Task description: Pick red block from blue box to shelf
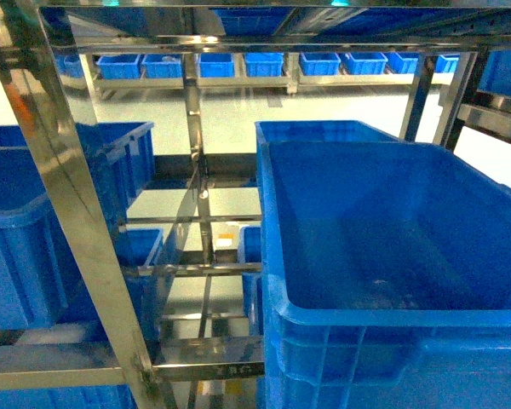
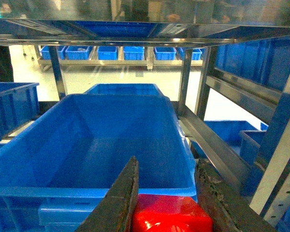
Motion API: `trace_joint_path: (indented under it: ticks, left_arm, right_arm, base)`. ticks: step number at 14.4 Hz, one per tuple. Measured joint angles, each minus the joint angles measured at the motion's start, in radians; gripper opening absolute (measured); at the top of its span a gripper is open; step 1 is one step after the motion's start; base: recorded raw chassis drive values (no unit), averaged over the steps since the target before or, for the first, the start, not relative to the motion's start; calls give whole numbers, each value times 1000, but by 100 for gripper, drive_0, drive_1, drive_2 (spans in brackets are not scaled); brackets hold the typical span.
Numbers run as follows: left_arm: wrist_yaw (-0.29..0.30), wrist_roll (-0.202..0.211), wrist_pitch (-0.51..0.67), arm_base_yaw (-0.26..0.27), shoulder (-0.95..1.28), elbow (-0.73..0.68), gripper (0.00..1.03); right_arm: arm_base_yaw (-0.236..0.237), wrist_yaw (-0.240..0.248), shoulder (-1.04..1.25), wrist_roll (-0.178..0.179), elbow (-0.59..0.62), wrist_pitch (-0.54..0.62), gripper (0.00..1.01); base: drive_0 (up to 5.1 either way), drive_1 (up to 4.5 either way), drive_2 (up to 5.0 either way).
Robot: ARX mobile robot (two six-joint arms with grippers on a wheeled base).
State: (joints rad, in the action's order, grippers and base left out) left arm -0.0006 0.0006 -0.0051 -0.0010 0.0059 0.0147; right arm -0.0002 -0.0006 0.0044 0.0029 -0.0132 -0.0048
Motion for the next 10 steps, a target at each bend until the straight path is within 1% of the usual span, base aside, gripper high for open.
trace_joint_path:
  ticks: [10]
  left_arm:
    - [0,0,0,0,0,0,98]
  right_arm:
    - [0,0,0,0,0,0,28]
  base:
    - [-20,398,-438]
